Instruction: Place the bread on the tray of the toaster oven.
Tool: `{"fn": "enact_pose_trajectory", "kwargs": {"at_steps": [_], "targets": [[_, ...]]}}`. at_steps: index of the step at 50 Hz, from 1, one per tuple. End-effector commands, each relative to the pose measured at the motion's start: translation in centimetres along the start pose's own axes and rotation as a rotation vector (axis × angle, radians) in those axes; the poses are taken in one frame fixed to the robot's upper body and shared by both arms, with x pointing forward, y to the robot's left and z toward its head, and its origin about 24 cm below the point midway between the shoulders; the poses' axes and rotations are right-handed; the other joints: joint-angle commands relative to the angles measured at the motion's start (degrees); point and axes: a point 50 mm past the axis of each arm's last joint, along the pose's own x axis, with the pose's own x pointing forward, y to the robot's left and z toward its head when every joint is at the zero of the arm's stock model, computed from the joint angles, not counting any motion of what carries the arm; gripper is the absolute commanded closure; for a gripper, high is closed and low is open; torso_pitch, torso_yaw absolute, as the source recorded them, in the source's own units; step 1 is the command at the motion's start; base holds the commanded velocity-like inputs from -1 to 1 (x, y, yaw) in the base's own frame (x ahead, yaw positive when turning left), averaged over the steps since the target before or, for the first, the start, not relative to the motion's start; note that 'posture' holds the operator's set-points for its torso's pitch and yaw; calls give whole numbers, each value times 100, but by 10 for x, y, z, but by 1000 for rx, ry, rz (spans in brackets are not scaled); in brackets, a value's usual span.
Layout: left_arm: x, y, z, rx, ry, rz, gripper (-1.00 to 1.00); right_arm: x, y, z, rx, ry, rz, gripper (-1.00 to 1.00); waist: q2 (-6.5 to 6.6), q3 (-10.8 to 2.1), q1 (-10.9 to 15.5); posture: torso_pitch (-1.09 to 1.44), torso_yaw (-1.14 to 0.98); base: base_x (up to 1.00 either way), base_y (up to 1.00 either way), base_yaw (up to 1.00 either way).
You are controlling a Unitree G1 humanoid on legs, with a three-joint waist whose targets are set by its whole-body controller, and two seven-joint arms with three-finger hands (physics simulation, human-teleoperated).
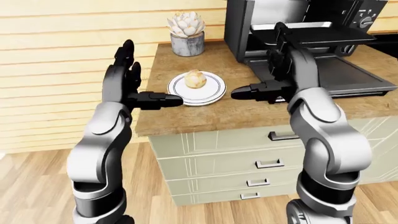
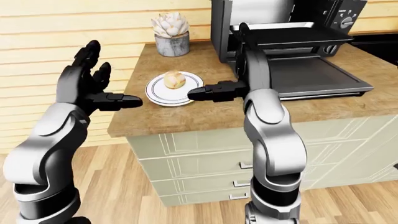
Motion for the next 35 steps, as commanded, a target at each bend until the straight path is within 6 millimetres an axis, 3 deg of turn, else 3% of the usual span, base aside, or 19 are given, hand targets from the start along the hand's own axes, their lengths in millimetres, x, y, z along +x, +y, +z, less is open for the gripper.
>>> {"fn": "enact_pose_trajectory", "kwargs": {"at_steps": [1, 3, 4, 7, 12, 23, 24, 35], "targets": [[-2, 2, 14, 5, -76, 13, -100, -1, 2, 13, 0, -73, 10, -100, -26, -62, -16, 0, 0, 0, 0, 0], [-1, 2, 14, 5, -75, 14, -100, -1, 2, 13, 1, -71, 11, -100, 258, -166, -67, 0, 0, 0, 0, 0], [-1, 2, 14, 5, -75, 13, -100, -1, 2, 13, 1, -72, 12, -100, 79, -104, -68, 0, 0, 0, 0, 0], [-1, 2, 13, 5, -74, 13, -100, -1, 2, 14, 1, -73, 12, -100, 13, -184, -32, 0, 0, 0, 0, 0], [-2, 2, 14, 5, -75, 13, -100, -2, 3, 15, 0, -76, 14, -100, -71, -199, 23, 0, 0, 0, 0, 0], [-2, 2, 13, 5, -75, 12, -100, -2, 3, 15, -1, -78, 18, -100, -75, -162, 50, 0, 0, 3, 0, 0], [-2, 1, 14, 6, -75, 12, -100, -2, 3, 15, -1, -78, 19, -100, -53, -266, 45, 0, 0, 5, 0, 0], [-3, 1, 14, 5, -77, 11, -100, -3, 4, 15, -3, -79, 24, -100, 36, -139, 35, 0, 0, 9, 0, 0]]}}
